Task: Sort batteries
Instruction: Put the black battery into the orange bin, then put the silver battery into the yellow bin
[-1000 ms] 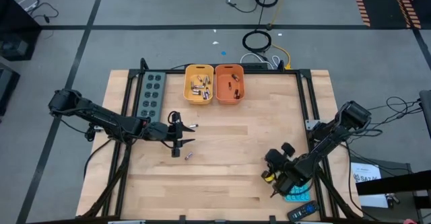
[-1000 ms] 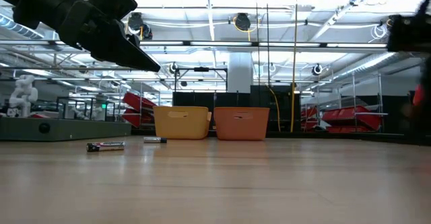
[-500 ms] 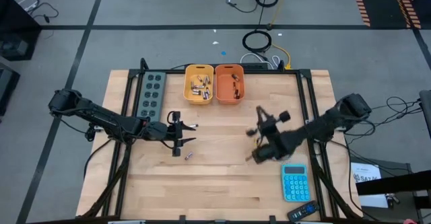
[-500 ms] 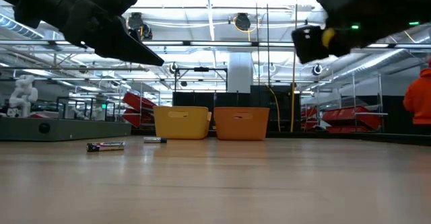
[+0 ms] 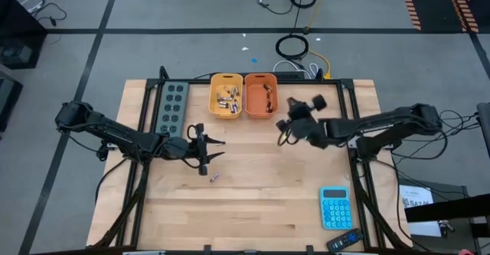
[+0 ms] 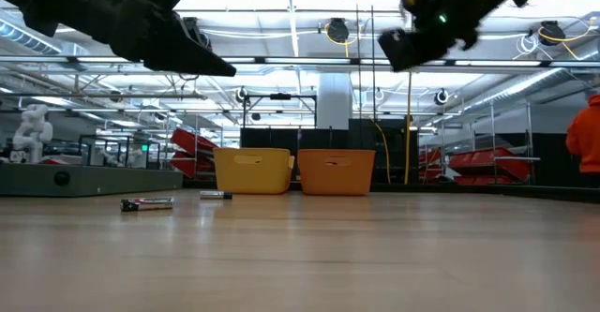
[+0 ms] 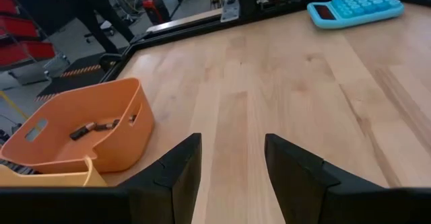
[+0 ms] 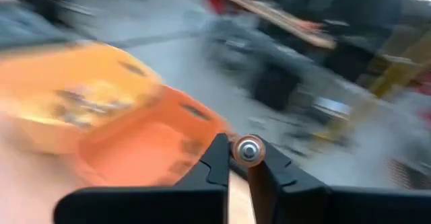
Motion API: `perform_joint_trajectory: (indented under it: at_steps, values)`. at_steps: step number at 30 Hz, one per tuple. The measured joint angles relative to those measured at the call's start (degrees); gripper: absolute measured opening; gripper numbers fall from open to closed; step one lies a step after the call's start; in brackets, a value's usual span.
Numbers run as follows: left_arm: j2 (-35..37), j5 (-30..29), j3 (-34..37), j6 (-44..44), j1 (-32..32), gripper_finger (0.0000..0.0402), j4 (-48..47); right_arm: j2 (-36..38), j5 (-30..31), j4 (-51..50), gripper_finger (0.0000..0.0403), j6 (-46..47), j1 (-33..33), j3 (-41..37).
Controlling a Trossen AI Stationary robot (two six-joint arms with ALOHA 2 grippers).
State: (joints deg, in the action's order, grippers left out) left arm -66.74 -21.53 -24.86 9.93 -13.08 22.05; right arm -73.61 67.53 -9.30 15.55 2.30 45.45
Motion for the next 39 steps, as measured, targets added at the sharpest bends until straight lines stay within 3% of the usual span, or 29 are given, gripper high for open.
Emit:
perform_joint_trajectory:
  at_steps: [4, 9, 15, 20, 25, 30, 34, 39]
  values:
    - [0.0, 0.0, 0.0, -0.3, 0.0, 0.0173, -0.2, 1.3, -13.8, 16.5, 0.0012, -13.8, -5.2, 0.0]
    - [0.0, 0.0, 0.0, -0.6, 0.0, 0.0173, -0.6, 0.2, -37.0, 29.0, 0.0012, -19.4, -14.3, 0.0]
    - [0.0, 0.0, 0.0, -0.6, 0.0, 0.0173, -0.7, -4.8, -40.4, 41.4, 0.0043, -19.2, -21.7, 0.0]
    - [0.0, 0.0, 0.0, -0.6, 0.0, 0.0173, -0.3, -10.5, -52.3, 47.8, 0.0088, -15.9, -26.2, 0.0]
    - [0.0, 0.0, 0.0, -1.4, 0.0, 0.0173, -0.2, -14.5, -58.2, 44.8, 0.013, -10.8, -28.8, 0.5]
    - [0.0, 0.0, 0.0, -6.1, 0.0, 0.0173, -3.2, -11.6, -59.6, 37.3, 0.0168, -8.9, -27.0, 1.0]
    - [0.0, 0.0, 0.0, -12.4, 0.1, 0.0173, -9.4, -7.5, -64.8, 27.4, 0.0167, -7.3, -21.0, 1.0]
    - [0.0, 2.0, 0.0, -19.8, 1.7, 0.0173, -17.8, -7.8, -63.9, 18.6, 0.0146, -3.6, -10.0, 1.0]
